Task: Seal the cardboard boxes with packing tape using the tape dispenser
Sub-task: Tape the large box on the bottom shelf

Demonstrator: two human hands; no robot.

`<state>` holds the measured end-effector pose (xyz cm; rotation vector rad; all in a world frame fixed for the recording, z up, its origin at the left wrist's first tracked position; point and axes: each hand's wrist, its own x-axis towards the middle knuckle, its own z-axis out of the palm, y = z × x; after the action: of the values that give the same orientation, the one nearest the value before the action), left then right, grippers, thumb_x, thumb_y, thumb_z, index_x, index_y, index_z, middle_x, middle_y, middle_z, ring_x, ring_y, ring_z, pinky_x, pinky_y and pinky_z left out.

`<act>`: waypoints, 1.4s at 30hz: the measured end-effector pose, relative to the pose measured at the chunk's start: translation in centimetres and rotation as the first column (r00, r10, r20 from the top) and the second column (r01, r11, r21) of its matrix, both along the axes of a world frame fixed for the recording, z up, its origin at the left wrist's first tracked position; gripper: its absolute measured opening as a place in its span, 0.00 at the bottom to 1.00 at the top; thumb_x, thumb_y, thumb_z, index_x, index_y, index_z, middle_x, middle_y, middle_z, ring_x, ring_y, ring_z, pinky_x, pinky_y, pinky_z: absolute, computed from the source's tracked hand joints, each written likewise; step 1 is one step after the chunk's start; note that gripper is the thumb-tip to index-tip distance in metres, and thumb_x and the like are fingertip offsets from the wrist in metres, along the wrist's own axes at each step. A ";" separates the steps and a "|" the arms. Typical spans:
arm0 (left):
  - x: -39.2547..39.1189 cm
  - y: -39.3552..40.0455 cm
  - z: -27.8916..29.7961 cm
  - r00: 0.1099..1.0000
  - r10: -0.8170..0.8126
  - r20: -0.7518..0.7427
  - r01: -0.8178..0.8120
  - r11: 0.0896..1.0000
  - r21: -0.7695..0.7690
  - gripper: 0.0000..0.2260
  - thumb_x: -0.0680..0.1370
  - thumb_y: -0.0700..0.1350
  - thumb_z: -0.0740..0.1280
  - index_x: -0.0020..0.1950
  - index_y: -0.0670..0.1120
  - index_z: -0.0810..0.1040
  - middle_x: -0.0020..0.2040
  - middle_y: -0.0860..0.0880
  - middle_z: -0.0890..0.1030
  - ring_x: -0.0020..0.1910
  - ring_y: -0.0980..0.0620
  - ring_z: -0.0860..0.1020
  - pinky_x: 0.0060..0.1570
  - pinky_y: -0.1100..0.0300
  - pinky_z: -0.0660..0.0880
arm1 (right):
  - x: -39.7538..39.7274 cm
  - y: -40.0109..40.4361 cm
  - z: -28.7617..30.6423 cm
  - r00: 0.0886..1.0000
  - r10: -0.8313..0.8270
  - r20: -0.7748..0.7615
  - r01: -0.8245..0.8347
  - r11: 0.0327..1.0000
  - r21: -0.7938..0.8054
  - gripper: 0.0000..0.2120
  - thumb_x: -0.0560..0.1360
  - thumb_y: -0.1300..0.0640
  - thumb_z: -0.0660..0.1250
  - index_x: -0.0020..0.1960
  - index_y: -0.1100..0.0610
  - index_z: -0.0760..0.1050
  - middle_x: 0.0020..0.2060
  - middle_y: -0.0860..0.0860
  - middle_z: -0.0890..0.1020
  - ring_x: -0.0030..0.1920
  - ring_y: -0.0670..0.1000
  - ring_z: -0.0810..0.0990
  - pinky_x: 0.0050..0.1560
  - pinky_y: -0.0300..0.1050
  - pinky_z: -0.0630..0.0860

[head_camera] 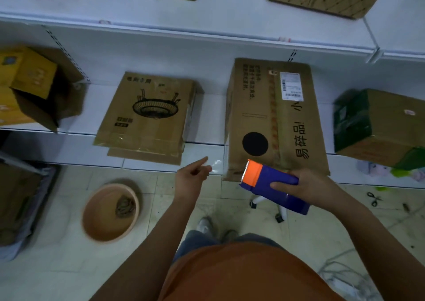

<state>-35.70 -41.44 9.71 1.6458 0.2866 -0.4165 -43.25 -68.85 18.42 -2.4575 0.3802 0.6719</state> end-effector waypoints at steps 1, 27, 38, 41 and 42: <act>0.2 0.0 -0.4 0.999 0.018 -0.042 -0.019 0.999 -0.036 0.12 0.77 0.40 0.73 0.59 0.48 0.82 0.46 0.49 0.86 0.45 0.57 0.84 0.46 0.68 0.78 | 0.4 -0.3 -0.1 1.000 0.028 0.010 -0.028 0.999 -0.021 0.26 0.66 0.28 0.64 0.45 0.50 0.78 0.38 0.49 0.83 0.39 0.48 0.80 0.40 0.45 0.76; 0.6 -7.4 -6.2 0.992 0.107 -0.065 -0.087 0.964 0.250 0.06 0.77 0.40 0.72 0.52 0.43 0.86 0.51 0.48 0.86 0.50 0.54 0.83 0.53 0.66 0.76 | 4.7 -2.9 -2.4 0.967 0.230 -0.108 -0.246 0.952 -0.183 0.27 0.70 0.28 0.62 0.32 0.53 0.67 0.27 0.50 0.73 0.28 0.49 0.72 0.31 0.41 0.65; 1.5 -6.0 -3.2 0.992 0.083 0.100 -0.122 0.856 0.502 0.07 0.79 0.44 0.68 0.53 0.43 0.84 0.46 0.47 0.85 0.44 0.55 0.81 0.40 0.73 0.70 | 4.9 -3.3 -2.9 0.969 0.230 -0.089 -0.241 0.959 -0.146 0.31 0.67 0.25 0.61 0.31 0.54 0.66 0.24 0.50 0.70 0.25 0.49 0.69 0.30 0.43 0.63; 0.1 -6.0 -1.7 0.958 -0.142 0.249 -0.011 0.849 0.528 0.15 0.80 0.45 0.67 0.32 0.48 0.77 0.27 0.53 0.75 0.27 0.60 0.71 0.29 0.70 0.64 | 4.8 -3.2 -3.0 0.974 0.213 -0.079 -0.222 0.966 -0.132 0.31 0.67 0.25 0.62 0.31 0.54 0.67 0.24 0.50 0.70 0.25 0.49 0.70 0.30 0.44 0.64; -0.4 -6.4 -1.5 0.940 -0.230 0.251 0.052 0.824 0.564 0.15 0.80 0.46 0.68 0.32 0.50 0.77 0.26 0.55 0.73 0.26 0.61 0.71 0.29 0.71 0.64 | 4.7 -3.2 -3.0 0.975 0.207 -0.078 -0.216 0.968 -0.127 0.30 0.67 0.26 0.62 0.31 0.54 0.67 0.24 0.51 0.71 0.25 0.49 0.70 0.31 0.44 0.64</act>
<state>-36.06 -47.81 8.24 2.2842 0.0399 -0.1825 -38.51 -72.02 15.40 -2.6348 0.1934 0.8403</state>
